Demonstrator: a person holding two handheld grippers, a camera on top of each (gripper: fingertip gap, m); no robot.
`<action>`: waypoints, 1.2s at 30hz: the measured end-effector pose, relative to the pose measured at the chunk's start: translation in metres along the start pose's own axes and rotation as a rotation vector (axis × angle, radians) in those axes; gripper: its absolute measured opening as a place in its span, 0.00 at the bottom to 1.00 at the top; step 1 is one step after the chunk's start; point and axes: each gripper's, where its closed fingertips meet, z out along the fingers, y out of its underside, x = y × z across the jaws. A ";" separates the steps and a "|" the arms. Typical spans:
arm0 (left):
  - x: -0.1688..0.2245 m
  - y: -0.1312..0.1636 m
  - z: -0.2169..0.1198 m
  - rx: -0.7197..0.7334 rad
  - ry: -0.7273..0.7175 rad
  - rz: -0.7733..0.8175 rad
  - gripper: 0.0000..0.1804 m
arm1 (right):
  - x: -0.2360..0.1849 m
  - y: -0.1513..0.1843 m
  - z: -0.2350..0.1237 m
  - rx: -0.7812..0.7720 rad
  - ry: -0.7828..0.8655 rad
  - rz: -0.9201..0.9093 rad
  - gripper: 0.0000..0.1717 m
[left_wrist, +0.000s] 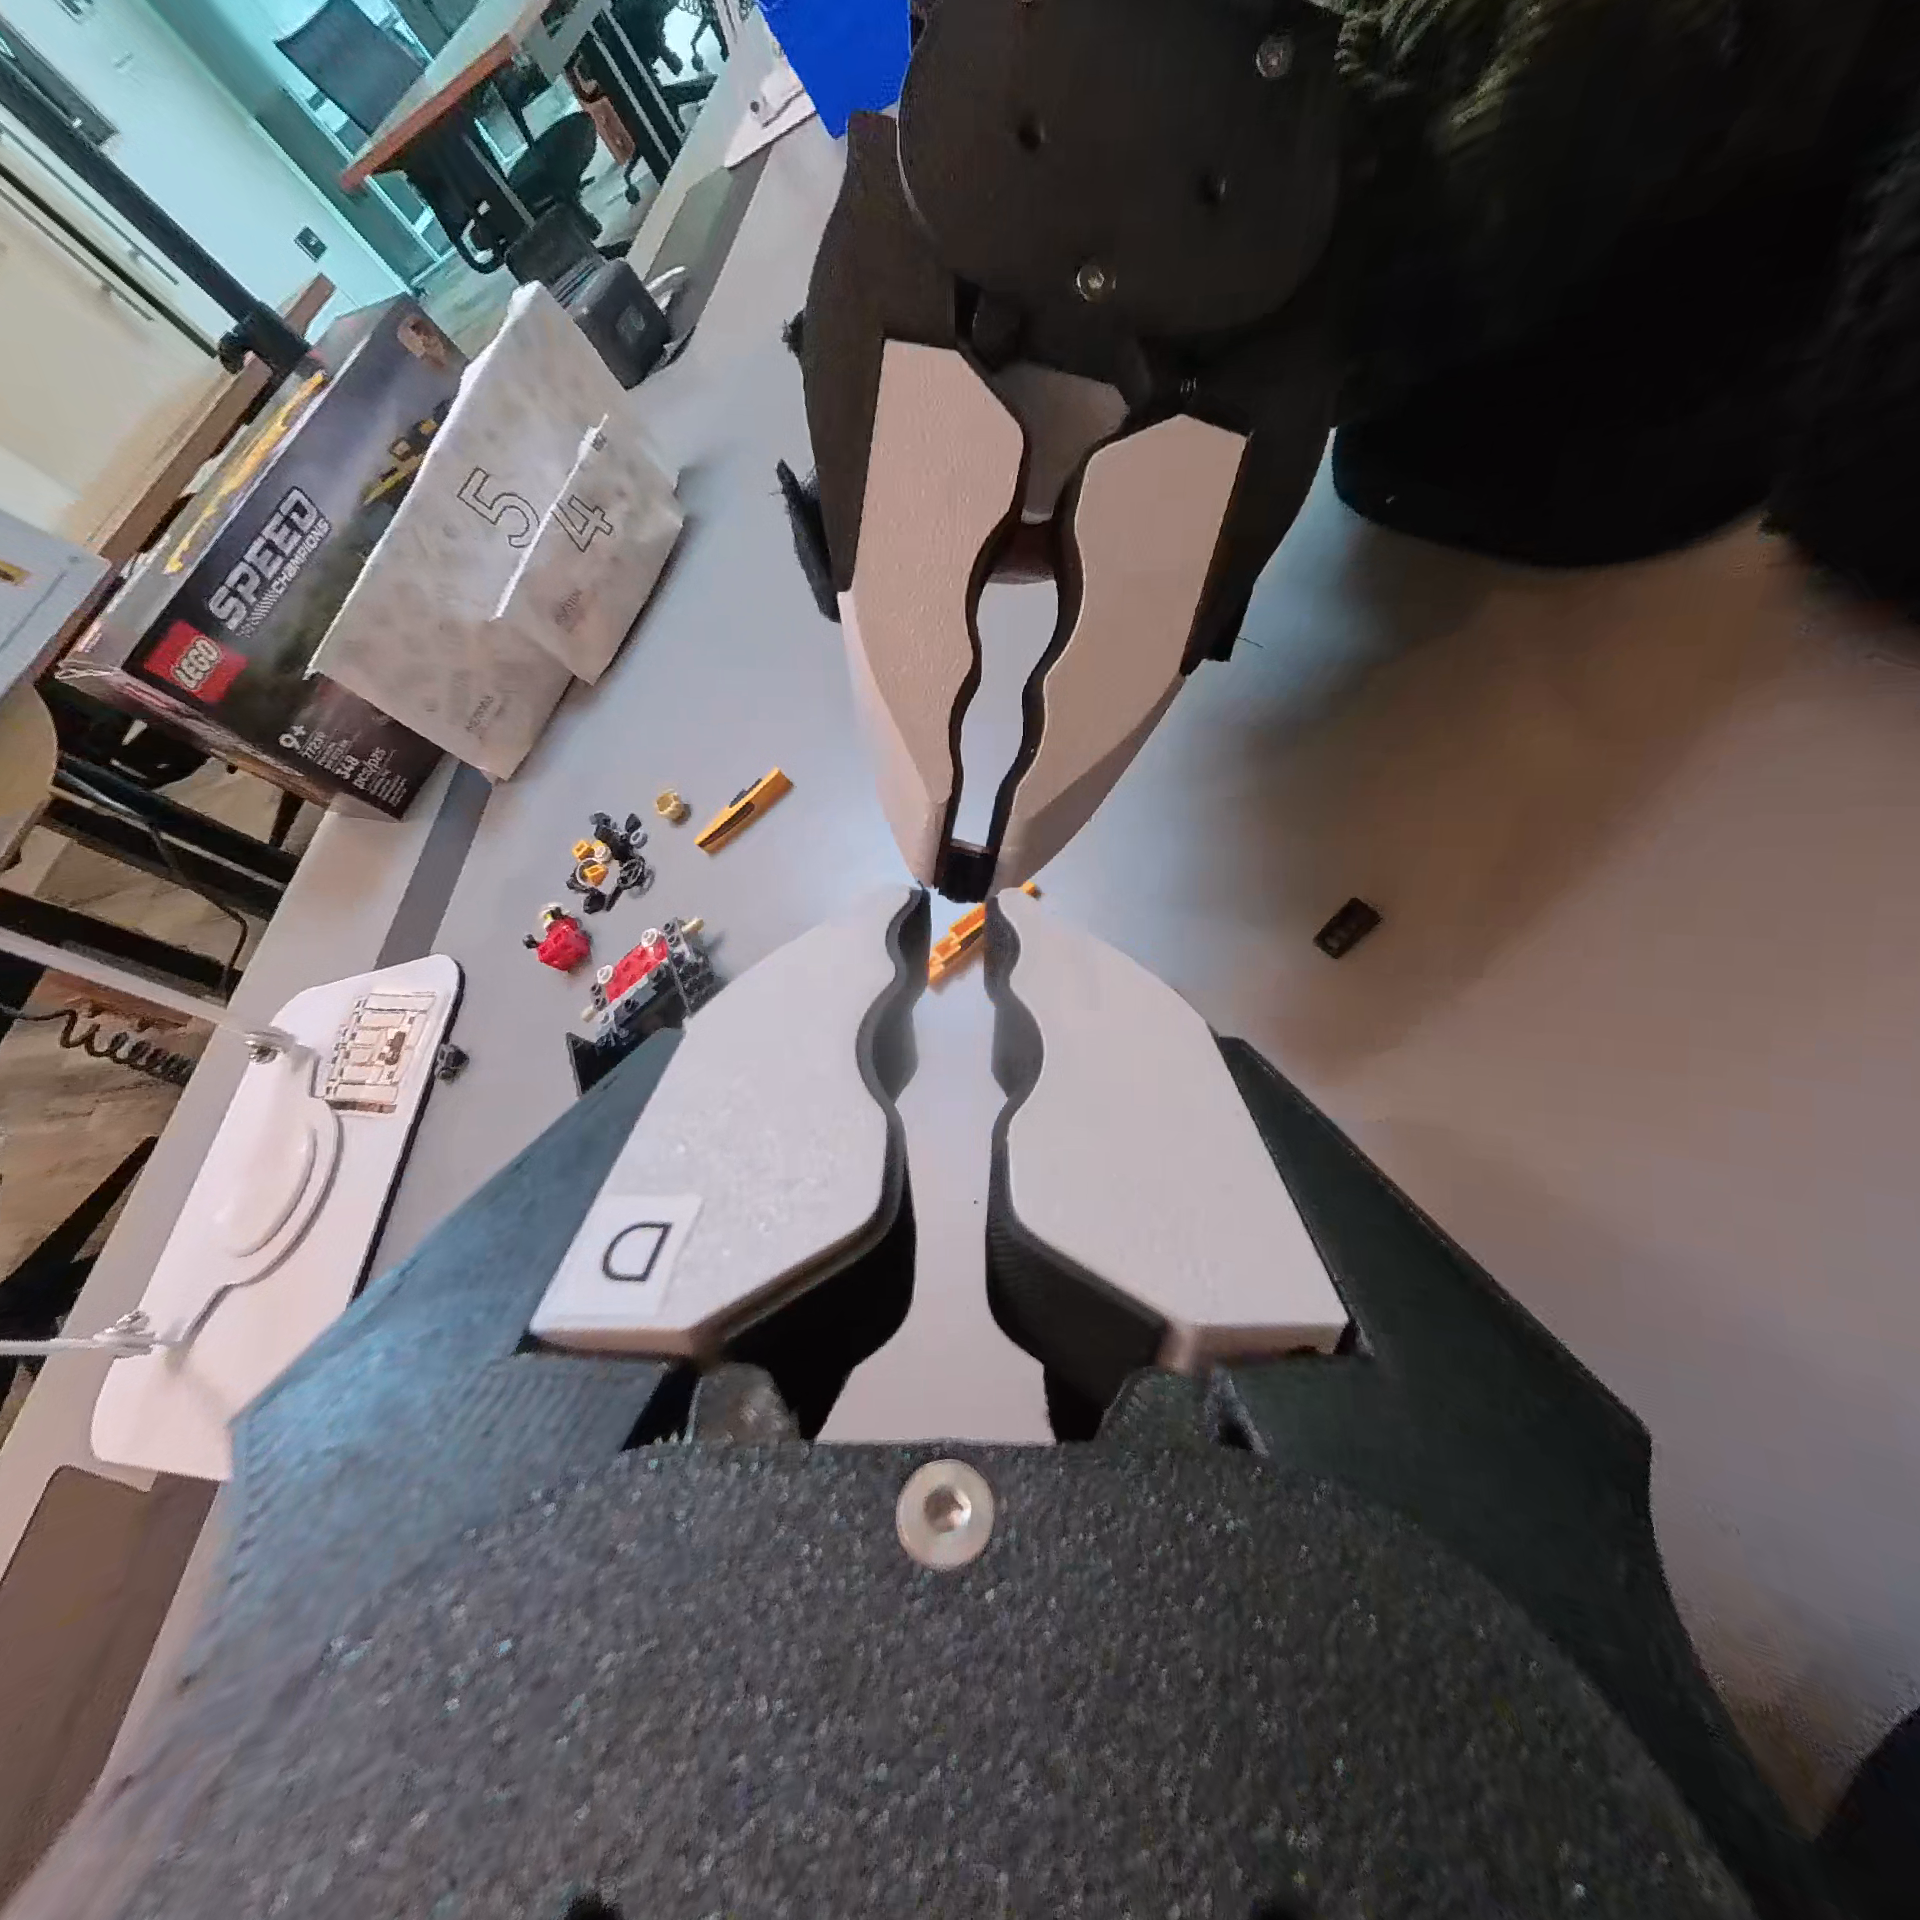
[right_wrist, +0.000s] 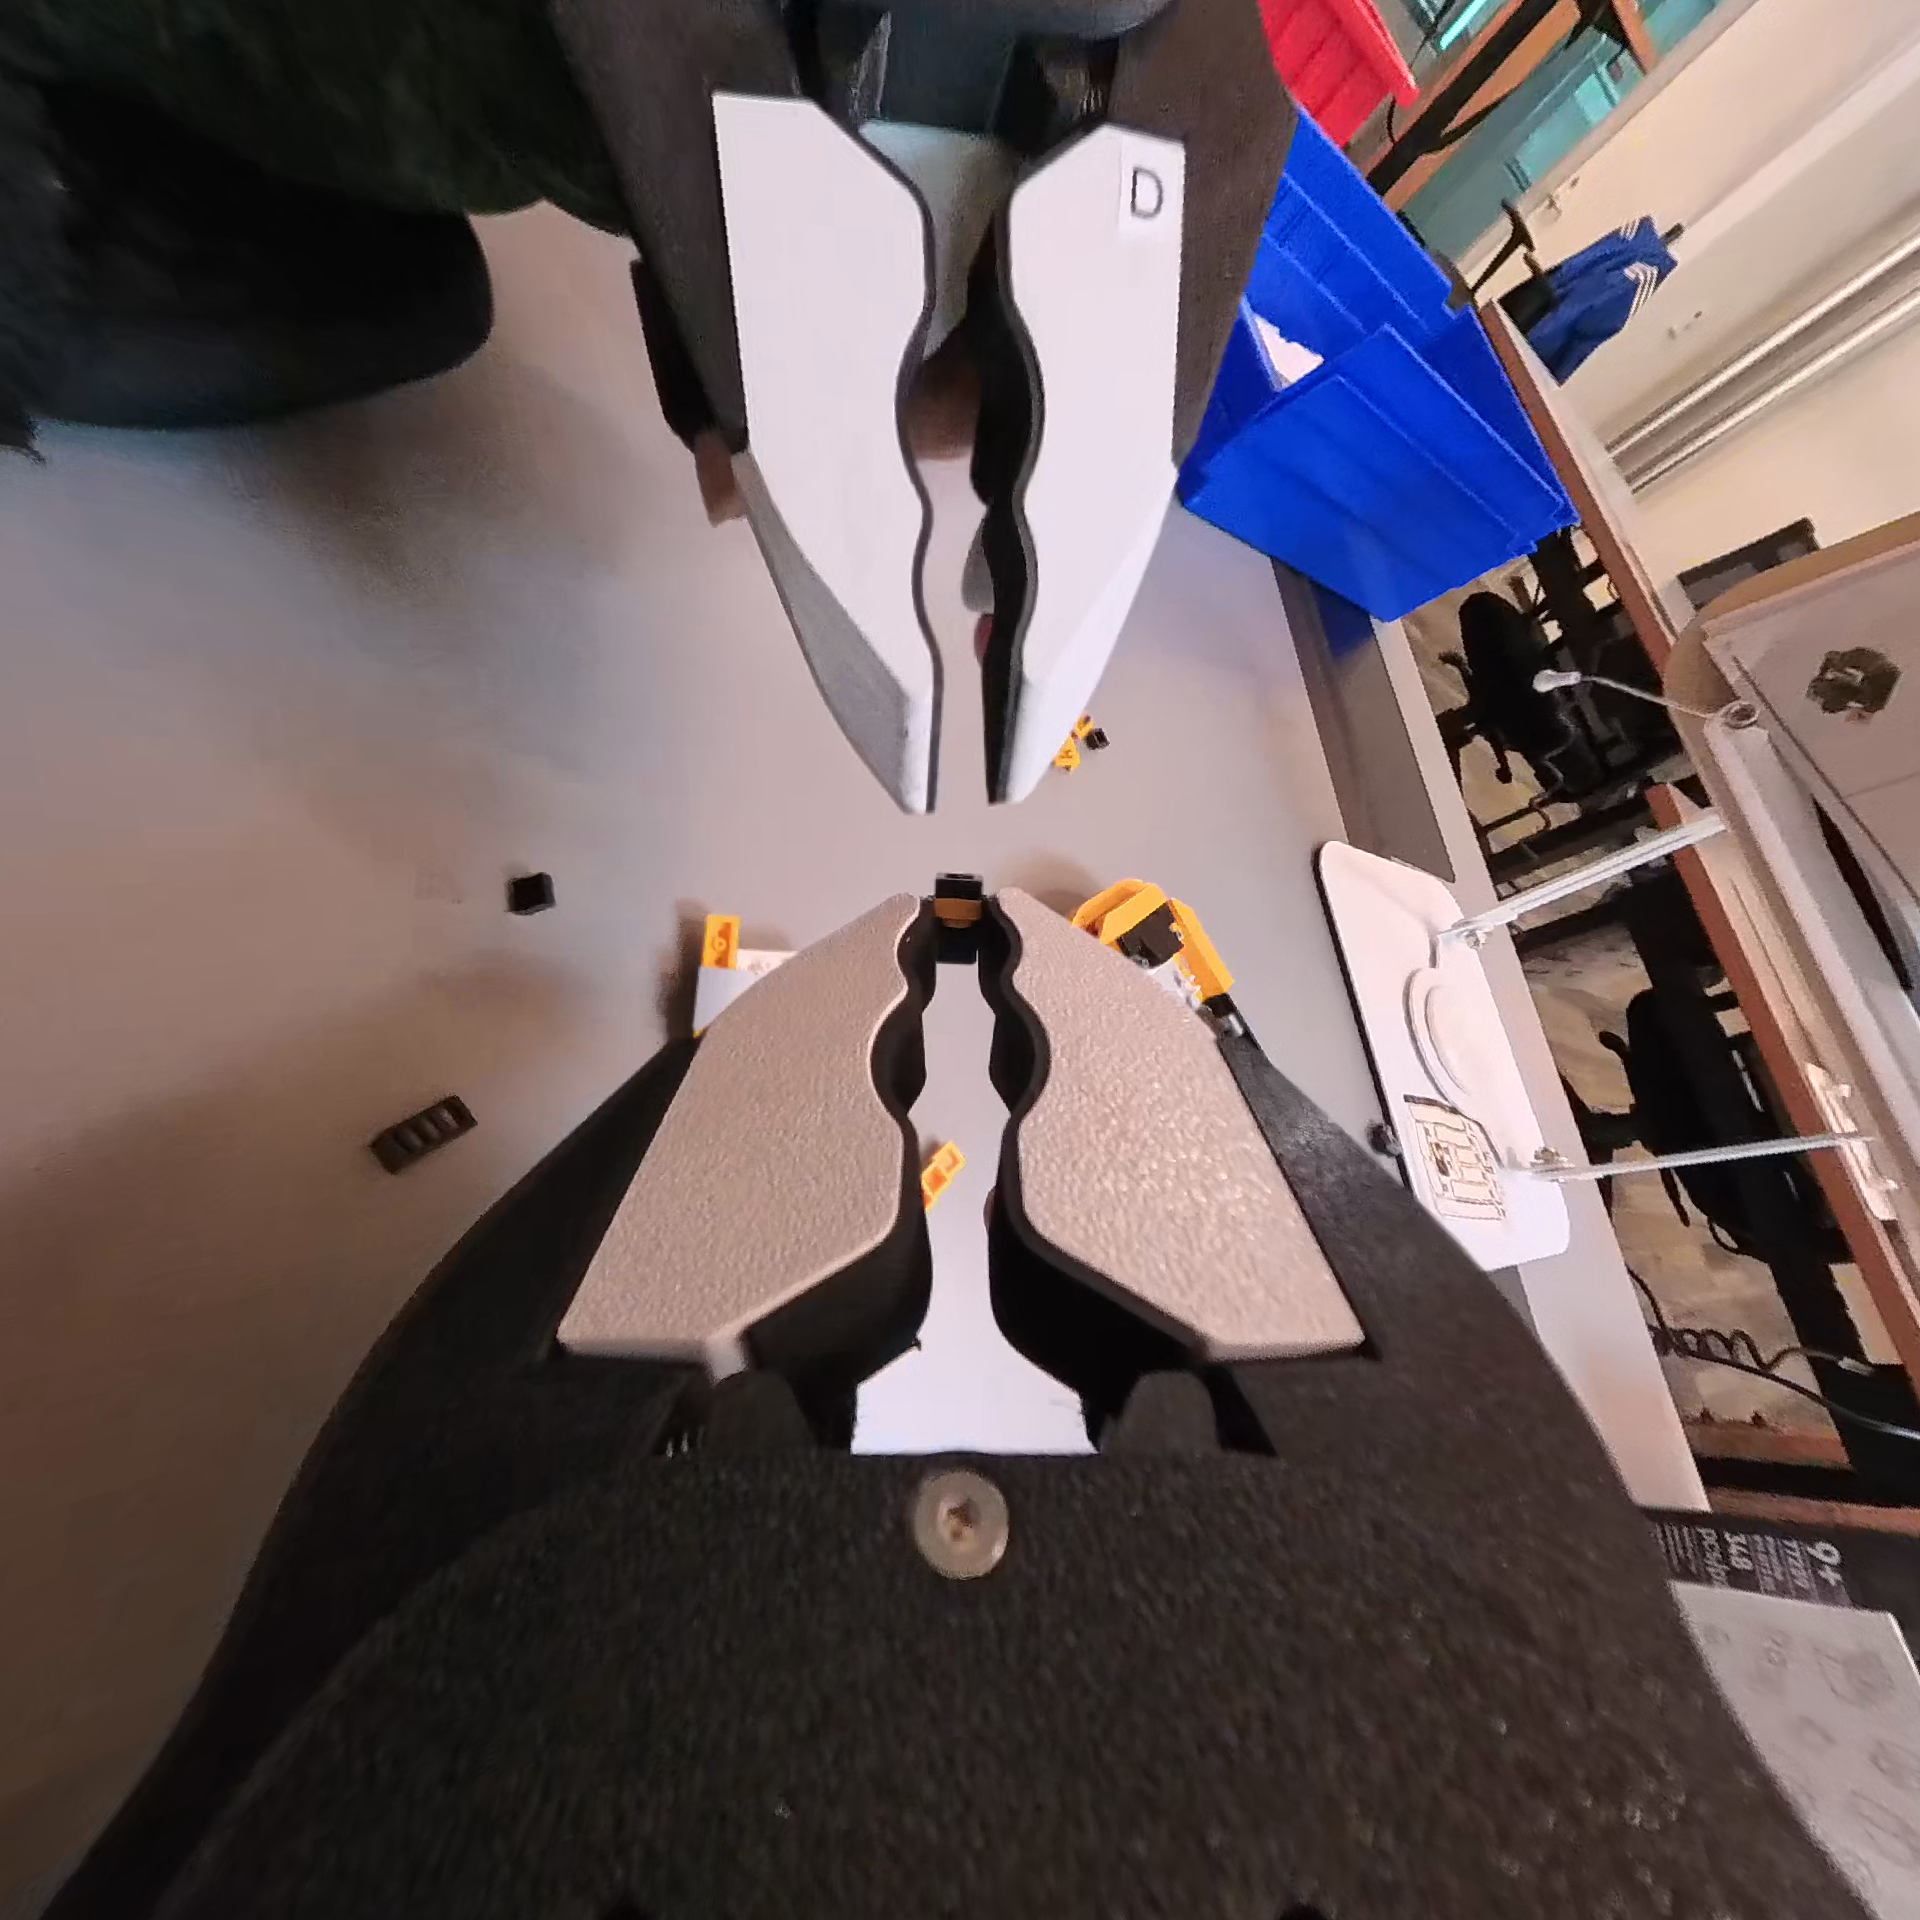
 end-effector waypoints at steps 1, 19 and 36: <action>0.001 -0.001 0.000 0.005 0.000 -0.003 0.06 | -0.001 -0.001 0.000 0.002 -0.002 -0.002 0.05; 0.016 -0.009 0.000 0.028 0.081 -0.005 0.04 | -0.015 -0.022 -0.008 0.115 -0.125 0.103 0.04; -0.010 0.000 -0.007 0.058 0.007 -0.065 0.02 | -0.011 0.001 0.005 0.026 -0.053 0.013 0.04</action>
